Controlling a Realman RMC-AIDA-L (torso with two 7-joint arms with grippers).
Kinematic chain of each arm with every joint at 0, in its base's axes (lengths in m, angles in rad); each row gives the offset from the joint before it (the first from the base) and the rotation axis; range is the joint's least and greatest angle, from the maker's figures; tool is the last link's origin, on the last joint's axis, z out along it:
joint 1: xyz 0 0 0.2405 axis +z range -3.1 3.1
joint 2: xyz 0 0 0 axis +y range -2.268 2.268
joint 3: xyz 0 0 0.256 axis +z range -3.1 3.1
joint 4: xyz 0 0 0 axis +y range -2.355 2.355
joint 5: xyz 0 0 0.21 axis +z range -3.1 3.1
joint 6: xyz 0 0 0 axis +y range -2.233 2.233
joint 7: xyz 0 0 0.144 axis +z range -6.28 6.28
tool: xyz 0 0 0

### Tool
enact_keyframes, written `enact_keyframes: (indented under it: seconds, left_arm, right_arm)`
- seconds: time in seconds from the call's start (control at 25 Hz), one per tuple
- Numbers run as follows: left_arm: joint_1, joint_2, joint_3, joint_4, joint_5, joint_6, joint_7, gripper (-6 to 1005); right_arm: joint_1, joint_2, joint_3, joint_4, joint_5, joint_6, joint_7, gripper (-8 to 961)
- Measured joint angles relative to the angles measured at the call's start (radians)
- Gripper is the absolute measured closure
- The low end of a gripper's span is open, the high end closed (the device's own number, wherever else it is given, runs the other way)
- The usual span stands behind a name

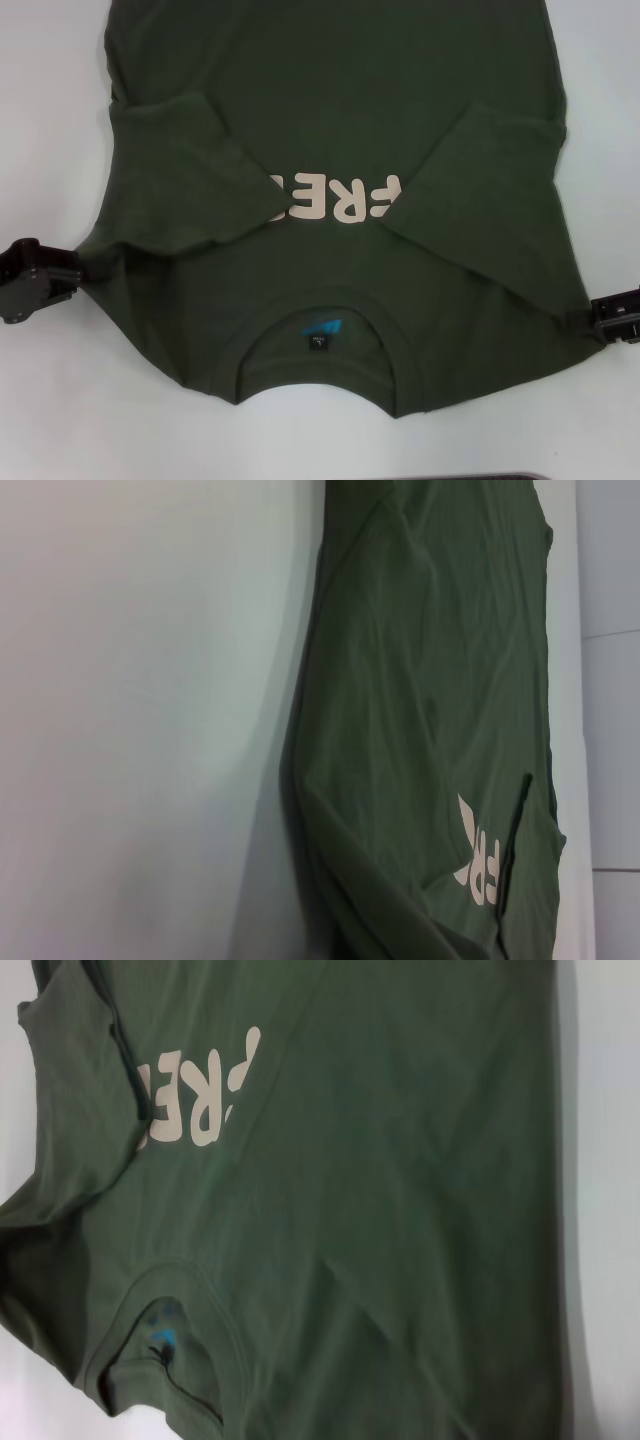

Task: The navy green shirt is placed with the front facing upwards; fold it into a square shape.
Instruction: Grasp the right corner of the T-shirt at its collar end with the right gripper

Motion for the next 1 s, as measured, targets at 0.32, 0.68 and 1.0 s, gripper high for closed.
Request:
enact_keyframes:
  seconds: [0.32,0.68,1.0]
  left_arm:
    - [0.0,0.0,0.0,0.0,-0.001,0.001,0.0,936]
    - [0.0,0.0,0.0,0.0,-0.002,-0.001,0.0,937]
    - [-0.002,0.0,0.0,-0.001,-0.005,-0.001,0.0,937]
  right_arm:
    - [0.016,0.002,0.001,0.017,0.003,0.007,0.0,346]
    - [0.021,0.001,0.008,0.017,0.009,0.008,0.0,376]
    - [0.03,0.003,0.019,0.026,0.012,0.008,0.0,403]
